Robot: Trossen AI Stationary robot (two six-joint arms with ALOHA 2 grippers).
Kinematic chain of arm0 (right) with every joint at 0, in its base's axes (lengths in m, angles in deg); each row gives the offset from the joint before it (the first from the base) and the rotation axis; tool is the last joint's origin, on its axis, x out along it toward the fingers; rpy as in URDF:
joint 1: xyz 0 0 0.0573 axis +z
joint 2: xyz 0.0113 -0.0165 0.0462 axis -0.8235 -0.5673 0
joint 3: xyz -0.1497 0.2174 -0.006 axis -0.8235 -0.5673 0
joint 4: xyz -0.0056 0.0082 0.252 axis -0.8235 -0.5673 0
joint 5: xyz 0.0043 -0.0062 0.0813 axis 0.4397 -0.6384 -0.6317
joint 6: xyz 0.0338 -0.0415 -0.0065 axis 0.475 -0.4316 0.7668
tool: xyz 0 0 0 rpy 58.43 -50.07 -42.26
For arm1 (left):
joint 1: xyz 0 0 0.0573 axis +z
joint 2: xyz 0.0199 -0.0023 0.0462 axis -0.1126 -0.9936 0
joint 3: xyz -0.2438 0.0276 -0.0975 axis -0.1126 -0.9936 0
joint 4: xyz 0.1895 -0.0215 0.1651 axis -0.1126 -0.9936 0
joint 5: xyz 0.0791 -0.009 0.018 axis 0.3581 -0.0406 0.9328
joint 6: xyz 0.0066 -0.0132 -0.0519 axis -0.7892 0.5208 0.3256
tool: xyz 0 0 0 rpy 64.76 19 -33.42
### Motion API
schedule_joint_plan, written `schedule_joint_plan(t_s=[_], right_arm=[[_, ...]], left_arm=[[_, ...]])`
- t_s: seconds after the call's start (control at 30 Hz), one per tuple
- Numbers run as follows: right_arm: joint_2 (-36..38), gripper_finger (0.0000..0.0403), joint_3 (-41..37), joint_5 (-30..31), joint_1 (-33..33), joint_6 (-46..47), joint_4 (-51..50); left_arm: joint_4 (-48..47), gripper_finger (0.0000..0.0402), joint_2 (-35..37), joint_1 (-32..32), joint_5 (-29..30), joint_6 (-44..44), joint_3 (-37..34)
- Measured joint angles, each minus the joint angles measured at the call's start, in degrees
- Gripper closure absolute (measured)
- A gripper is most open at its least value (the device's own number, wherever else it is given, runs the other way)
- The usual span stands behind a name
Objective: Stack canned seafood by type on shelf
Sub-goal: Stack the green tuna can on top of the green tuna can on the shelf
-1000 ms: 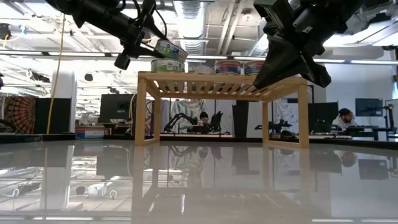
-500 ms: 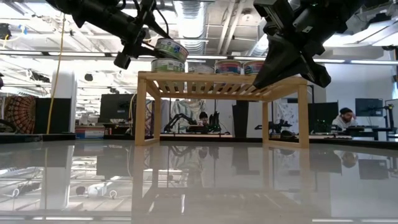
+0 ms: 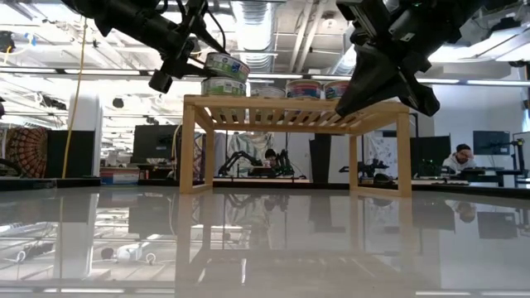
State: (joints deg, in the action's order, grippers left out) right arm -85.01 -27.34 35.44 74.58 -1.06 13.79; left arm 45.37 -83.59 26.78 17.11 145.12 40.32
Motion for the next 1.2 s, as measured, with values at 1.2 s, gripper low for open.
schedule_joint_plan(t_s=[1.2], right_arm=[[0.0,0.0378,0.0,0.0,-2.9,-35.0,30.1]], left_arm=[[0.7,0.0170,0.2,0.0,-2.4,3.7,0.0]])
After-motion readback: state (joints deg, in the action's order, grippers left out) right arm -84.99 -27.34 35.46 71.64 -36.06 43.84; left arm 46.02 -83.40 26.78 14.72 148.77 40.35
